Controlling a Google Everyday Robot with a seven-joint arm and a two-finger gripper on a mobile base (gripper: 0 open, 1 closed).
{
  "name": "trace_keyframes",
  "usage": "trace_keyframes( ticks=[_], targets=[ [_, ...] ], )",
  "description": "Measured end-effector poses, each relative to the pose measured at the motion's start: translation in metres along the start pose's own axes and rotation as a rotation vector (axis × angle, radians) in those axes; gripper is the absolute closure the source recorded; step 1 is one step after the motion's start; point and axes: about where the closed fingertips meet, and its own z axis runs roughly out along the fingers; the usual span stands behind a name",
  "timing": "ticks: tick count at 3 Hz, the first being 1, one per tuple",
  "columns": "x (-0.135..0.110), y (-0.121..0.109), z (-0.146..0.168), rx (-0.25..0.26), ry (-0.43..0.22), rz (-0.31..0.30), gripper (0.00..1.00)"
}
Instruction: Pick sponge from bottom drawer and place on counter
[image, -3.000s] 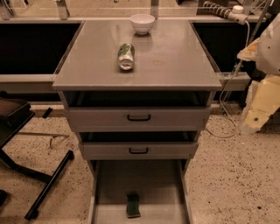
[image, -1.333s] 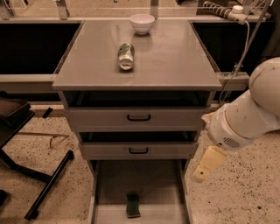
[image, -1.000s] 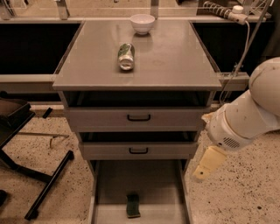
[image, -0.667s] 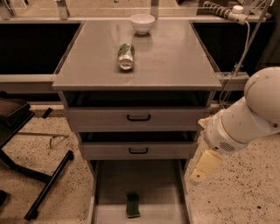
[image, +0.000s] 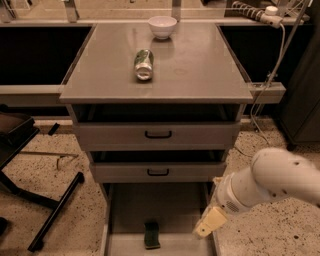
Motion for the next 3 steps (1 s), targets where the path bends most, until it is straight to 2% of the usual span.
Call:
trace_keyframes(
  ticks=[1, 2, 3],
  targets=[
    [0.013, -0.003, 0.057, 0.009, -0.057, 0.079, 0.0],
    [0.004, -0.02, 0.059, 0.07, -0.101, 0.085, 0.0],
    [0.004, -0.019, 0.061, 0.07, -0.102, 0.085, 0.0]
  ],
)
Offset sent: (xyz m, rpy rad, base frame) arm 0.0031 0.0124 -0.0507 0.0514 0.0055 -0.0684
